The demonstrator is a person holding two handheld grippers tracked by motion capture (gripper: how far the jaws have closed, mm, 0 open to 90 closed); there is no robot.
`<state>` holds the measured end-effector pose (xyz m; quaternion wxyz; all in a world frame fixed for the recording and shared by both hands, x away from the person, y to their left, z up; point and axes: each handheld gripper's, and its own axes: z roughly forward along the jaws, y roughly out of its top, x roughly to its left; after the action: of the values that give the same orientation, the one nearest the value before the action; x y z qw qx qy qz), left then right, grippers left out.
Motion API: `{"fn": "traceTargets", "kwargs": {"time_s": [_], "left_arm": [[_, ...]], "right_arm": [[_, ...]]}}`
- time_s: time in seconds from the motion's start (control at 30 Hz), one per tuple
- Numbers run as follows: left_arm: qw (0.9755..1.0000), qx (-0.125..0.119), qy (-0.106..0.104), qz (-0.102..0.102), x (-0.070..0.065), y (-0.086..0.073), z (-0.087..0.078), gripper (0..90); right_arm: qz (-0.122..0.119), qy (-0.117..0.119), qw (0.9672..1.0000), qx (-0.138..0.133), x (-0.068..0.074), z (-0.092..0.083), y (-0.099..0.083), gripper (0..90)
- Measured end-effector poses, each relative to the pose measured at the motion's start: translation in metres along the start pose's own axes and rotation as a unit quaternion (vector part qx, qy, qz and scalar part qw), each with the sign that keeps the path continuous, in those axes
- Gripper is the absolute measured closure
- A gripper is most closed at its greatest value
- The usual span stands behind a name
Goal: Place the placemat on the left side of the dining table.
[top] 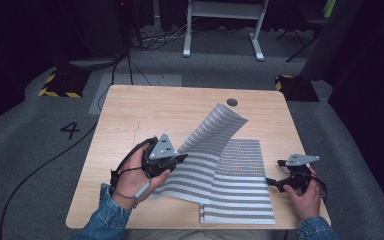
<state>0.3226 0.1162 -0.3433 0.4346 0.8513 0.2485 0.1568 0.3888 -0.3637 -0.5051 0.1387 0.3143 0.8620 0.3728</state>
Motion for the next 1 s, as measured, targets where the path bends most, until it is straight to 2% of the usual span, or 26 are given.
{"fn": "traceTargets", "kwargs": {"time_s": [0.1, 0.27, 0.37, 0.5, 0.57, 0.7, 0.8, 0.83, 0.87, 0.9, 0.97, 1.0], "left_arm": [[1.0, 0.003, 0.009, -0.001, 0.004, -0.003, -0.004, 88.5], [0.9992, 0.023, 0.026, -0.02, 0.024, -0.02, -0.005, 88.5], [0.9981, 0.04, 0.033, -0.034, 0.038, -0.03, 0.0, 88.5], [0.9967, 0.047, 0.041, -0.052, 0.052, -0.044, 0.006, 88.5], [0.9962, 0.052, 0.045, -0.055, 0.058, -0.049, 0.009, 88.4], [0.9934, 0.073, 0.058, -0.067, 0.07, -0.06, 0.016, 88.3], [0.9924, 0.078, 0.066, -0.069, 0.077, -0.066, 0.02, 86.7], [0.9903, 0.077, 0.082, -0.082, 0.086, -0.073, 0.024, 80.5], [0.9903, 0.077, 0.082, -0.082, 0.086, -0.073, 0.024, 70.6], [0.9834, 0.046, 0.154, -0.084, 0.093, -0.078, 0.023, 55.0], [0.9731, 0.016, 0.21, -0.093, 0.095, -0.077, 0.015, 40.8], [0.9731, 0.016, 0.21, -0.093, 0.095, -0.077, 0.015, 37.4]], "right_arm": [[0.0, 0.0, 1.0, 0.0, 0.0, 0.0, 0.0, 5.4], [0.002, 0.0, 1.0, 0.0, 0.0, 0.0, 0.0, 5.4], [0.002, 0.0, 1.0, 0.0, 0.0, 0.0, 0.0, 5.4], [0.003, 0.0, 1.0, 0.0, 0.0, 0.0, 0.0, 5.4], [0.003, 0.0, 1.0, 0.0, 0.0, 0.0, 0.0, 5.4], [0.003, -0.001, 1.0, 0.0, 0.0, 0.0, 0.0, 5.4], [0.003, -0.001, 1.0, 0.0, 0.0, 0.0, 0.0, 5.4], [0.003, -0.002, 1.0, 0.0, 0.0, 0.0, 0.0, 5.4], [0.003, -0.002, 1.0, 0.0, 0.0, 0.0, 0.0, 5.4], [0.003, -0.002, 1.0, 0.0, 0.0, 0.0, 0.0, 5.4], [0.004, -0.002, 1.0, 0.0, 0.0, 0.0, 0.0, 5.4], [0.004, -0.002, 1.0, 0.0, 0.0, 0.0, 0.0, 5.4]]}}
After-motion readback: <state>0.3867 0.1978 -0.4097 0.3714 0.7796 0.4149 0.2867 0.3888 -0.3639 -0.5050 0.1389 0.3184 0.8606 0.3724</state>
